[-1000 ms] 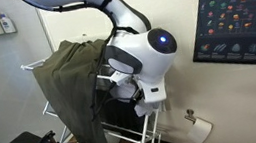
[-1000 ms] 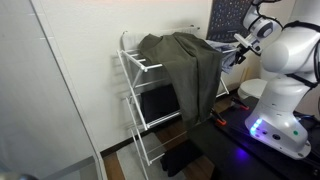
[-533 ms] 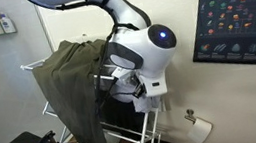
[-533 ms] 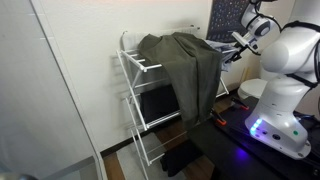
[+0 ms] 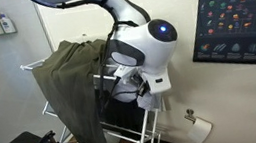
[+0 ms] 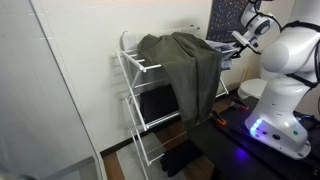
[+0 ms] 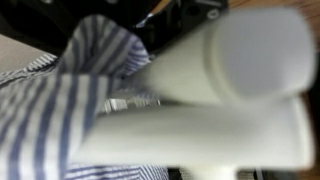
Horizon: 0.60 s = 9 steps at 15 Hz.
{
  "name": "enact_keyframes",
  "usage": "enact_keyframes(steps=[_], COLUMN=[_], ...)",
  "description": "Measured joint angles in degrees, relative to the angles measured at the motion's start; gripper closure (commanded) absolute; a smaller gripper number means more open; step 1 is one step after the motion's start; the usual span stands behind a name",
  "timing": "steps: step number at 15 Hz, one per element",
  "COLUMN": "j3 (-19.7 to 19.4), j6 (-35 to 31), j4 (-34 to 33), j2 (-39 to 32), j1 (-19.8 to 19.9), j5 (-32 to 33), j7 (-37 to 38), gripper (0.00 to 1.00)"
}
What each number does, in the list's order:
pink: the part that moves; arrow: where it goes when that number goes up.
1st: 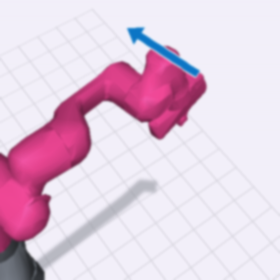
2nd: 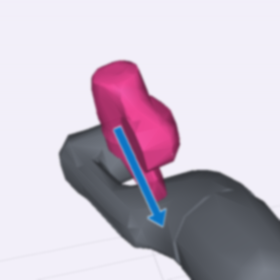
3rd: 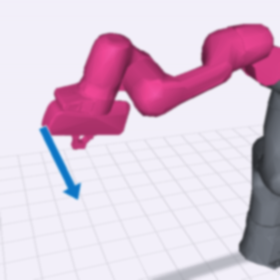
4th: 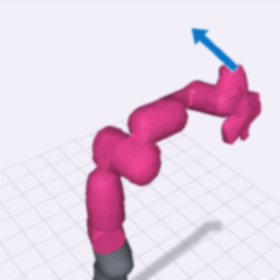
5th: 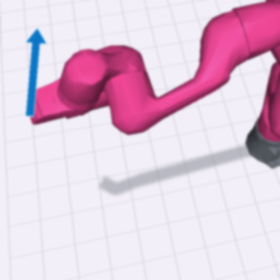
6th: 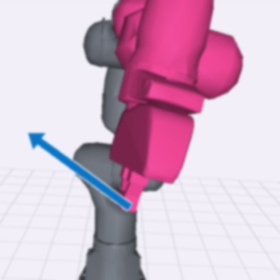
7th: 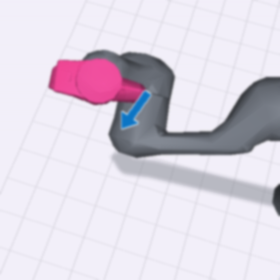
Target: Pick up the blue cloth and put it on top of the metal support.
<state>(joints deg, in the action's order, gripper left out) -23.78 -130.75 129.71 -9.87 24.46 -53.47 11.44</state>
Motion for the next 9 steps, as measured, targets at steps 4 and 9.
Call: enact_keyframes(steps=[4, 9], j3=[0.67, 4.04], j6=[-4.53, -9.1], j4=[-0.51, -1.85], j2=[3.4, 13.53], j1=[-3.31, -6.81], j5=[11.54, 32.2], j7=[1.42, 9.22], gripper=[0.95, 0.95])
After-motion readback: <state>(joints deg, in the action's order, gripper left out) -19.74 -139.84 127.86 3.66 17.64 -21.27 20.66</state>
